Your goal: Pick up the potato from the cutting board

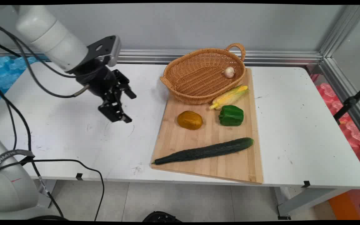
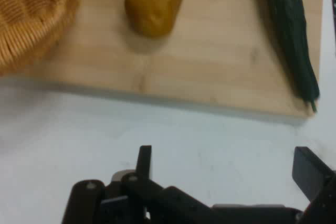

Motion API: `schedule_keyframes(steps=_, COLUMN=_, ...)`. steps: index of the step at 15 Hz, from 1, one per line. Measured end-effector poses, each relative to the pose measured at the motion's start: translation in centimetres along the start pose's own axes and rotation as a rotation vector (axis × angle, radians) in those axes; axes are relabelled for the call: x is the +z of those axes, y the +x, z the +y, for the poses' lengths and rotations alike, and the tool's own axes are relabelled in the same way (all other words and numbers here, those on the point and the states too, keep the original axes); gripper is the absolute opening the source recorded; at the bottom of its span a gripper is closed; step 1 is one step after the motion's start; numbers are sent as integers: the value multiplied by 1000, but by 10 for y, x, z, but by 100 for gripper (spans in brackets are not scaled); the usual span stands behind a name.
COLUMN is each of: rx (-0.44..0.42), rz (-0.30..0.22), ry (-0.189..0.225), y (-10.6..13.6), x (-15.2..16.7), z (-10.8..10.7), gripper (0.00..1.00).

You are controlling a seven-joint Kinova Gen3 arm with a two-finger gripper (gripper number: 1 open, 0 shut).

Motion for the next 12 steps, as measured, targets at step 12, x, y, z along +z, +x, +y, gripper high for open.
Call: schedule_keyframes(steps=12, rx=124, rz=53, ry=33, y=60, x=74, z=-22, gripper=100)
